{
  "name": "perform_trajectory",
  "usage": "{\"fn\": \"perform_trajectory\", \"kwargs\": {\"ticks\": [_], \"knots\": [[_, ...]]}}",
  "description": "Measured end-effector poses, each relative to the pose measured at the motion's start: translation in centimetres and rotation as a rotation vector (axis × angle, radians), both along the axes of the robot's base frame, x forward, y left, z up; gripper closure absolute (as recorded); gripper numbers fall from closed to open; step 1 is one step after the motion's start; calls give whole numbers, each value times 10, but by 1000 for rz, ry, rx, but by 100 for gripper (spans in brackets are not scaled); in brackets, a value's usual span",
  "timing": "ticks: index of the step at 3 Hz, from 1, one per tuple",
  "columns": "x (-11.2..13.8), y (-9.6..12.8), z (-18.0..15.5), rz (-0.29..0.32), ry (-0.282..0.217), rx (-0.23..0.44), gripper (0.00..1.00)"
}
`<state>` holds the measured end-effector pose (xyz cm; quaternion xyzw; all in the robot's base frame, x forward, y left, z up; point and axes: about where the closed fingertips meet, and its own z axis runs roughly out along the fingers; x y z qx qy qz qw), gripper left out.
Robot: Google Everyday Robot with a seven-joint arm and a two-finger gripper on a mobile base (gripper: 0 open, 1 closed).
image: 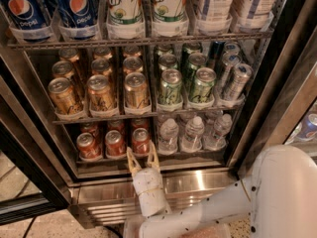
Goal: Pick coke can from bottom shelf of fridge
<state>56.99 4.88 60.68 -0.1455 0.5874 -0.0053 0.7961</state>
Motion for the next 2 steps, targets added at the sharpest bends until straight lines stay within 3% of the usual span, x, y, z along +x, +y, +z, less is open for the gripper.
{"fn": "perform_trajectory", "kwargs": {"ticks": [2], "knots": [[10, -3, -2, -25, -6, 21, 46]]}}
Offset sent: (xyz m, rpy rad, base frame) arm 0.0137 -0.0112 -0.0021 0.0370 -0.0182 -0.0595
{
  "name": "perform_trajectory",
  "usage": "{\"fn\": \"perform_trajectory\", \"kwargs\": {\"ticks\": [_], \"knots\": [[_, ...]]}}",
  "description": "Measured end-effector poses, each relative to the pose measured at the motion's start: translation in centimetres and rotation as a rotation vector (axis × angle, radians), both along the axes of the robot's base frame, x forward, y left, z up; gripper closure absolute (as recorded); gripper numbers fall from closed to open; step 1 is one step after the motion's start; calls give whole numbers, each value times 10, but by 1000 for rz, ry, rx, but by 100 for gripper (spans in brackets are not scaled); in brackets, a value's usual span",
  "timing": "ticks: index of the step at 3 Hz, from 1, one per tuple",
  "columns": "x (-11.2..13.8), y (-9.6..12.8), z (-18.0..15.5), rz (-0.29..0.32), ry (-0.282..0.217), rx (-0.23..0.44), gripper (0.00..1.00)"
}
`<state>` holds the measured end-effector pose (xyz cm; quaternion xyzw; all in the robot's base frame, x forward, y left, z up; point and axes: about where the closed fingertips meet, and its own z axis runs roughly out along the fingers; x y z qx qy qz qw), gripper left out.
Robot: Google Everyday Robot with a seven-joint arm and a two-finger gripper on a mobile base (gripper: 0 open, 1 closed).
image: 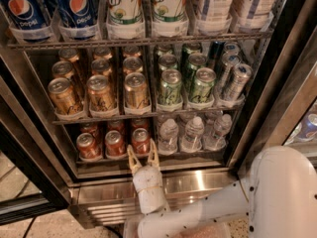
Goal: Pick coke can from bottom shelf of fridge
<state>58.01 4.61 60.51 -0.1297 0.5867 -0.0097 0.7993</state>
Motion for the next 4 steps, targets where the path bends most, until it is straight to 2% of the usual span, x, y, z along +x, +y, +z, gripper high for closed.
{"fn": "perform_trajectory", "kwargs": {"ticks": [2, 4], "knots": [[11, -3, 0, -16, -2, 19, 44], [22, 1, -4, 11, 52, 43, 42]]}}
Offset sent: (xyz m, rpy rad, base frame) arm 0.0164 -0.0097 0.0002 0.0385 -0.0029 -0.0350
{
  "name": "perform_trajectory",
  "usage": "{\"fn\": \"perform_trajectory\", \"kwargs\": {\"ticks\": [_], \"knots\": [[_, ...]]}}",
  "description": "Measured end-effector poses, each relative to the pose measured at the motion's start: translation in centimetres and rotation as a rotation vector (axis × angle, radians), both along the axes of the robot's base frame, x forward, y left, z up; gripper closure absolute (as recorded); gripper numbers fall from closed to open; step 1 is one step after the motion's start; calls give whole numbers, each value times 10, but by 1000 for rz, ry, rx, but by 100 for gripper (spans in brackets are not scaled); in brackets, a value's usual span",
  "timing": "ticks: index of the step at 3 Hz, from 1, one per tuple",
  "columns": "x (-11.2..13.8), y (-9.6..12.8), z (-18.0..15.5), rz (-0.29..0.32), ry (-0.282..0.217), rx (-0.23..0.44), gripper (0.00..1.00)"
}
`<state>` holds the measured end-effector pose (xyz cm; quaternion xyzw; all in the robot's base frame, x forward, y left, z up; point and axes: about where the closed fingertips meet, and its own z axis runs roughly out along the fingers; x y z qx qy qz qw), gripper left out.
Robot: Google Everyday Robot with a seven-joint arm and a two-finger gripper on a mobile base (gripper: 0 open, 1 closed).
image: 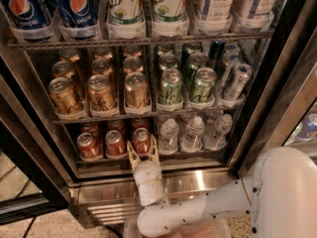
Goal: Pick coke can from bottom shelf of fridge
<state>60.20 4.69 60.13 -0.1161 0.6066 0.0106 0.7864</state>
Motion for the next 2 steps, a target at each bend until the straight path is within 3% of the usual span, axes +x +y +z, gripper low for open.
{"fn": "perform_trajectory", "kwargs": {"ticks": [2], "knots": [[11, 4, 0, 20, 24, 18, 42]]}}
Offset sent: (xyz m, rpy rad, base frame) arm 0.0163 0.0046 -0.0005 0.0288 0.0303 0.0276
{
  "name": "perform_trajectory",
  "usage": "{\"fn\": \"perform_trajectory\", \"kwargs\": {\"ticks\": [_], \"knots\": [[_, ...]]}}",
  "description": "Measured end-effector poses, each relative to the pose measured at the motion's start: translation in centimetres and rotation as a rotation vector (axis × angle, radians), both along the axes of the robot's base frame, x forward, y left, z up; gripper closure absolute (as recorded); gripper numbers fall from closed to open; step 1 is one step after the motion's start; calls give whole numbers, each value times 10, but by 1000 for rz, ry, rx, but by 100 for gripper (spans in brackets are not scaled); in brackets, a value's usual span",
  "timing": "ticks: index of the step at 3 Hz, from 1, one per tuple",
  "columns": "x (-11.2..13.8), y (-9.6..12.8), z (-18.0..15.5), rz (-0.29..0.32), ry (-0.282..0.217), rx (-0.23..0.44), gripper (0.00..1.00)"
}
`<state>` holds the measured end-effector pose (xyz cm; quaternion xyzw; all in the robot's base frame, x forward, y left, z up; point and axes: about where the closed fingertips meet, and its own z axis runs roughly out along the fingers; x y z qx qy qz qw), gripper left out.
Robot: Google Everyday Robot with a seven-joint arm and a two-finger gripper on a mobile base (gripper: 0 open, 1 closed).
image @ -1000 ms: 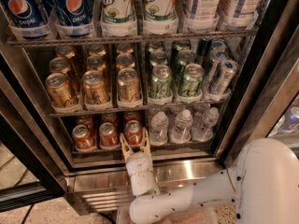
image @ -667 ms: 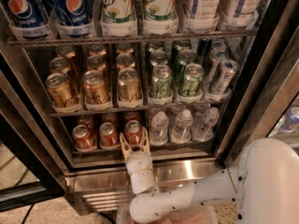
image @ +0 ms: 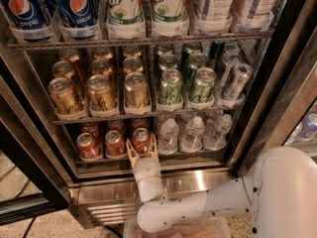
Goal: Pick coke can from bottom shelf of fridge
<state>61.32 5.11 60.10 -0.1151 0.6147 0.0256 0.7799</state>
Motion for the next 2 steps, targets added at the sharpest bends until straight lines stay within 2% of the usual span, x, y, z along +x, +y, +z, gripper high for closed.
{"fn": "perform_trajectory", "kwargs": {"ticks": [1, 2], "knots": [[4, -1, 2, 3, 2, 8, 61], [4, -1, 2, 4, 2, 8, 84]]}}
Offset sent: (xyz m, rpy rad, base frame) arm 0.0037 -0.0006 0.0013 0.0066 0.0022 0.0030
